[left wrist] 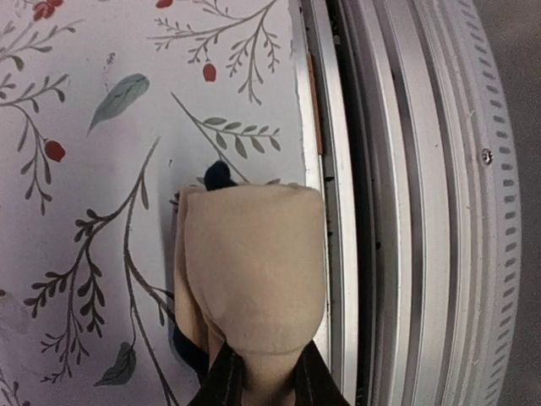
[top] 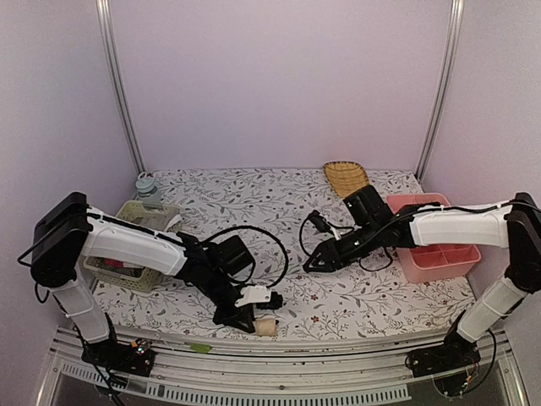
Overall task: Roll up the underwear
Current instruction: Roll the underwear at the corner of the board.
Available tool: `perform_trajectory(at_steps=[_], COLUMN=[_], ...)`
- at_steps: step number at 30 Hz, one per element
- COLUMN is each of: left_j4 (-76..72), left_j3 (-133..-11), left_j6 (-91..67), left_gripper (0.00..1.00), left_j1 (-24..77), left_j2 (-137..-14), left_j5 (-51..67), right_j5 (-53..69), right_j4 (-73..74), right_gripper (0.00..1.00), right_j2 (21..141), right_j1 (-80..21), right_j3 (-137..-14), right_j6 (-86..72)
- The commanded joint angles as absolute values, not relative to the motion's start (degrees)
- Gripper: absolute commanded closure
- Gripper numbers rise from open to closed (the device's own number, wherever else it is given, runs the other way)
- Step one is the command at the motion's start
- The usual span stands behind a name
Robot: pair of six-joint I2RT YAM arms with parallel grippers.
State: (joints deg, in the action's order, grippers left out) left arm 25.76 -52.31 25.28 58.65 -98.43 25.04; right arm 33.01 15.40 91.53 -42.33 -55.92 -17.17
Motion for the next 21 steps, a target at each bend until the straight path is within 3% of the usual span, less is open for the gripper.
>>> perform_trajectory(at_steps=[1, 8, 21], left_j4=[37.16, 39.55, 39.9], left_j3=[-55.36, -61.22, -62.36], left_j6=[26.35, 27.44, 28.58], left_gripper=[0.98, 0.96, 0.96], left_j1=[53.78, 51.61, 49.88], left_j2=[-105.37, -111.11, -114.95], left_j5=[36.43, 37.19, 37.07], right_j5=[24.44, 18.75, 13.8], right_j4=[9.33, 7.89, 4.79], right_gripper=[0.52, 0.53, 0.52], right_j2=[83.18, 81.31, 96.0], right_j1=[-47.4, -58.06, -68.29], right_j3=[-48.63, -43.81, -56.37], right_j6=[-14.07, -15.42, -5.26])
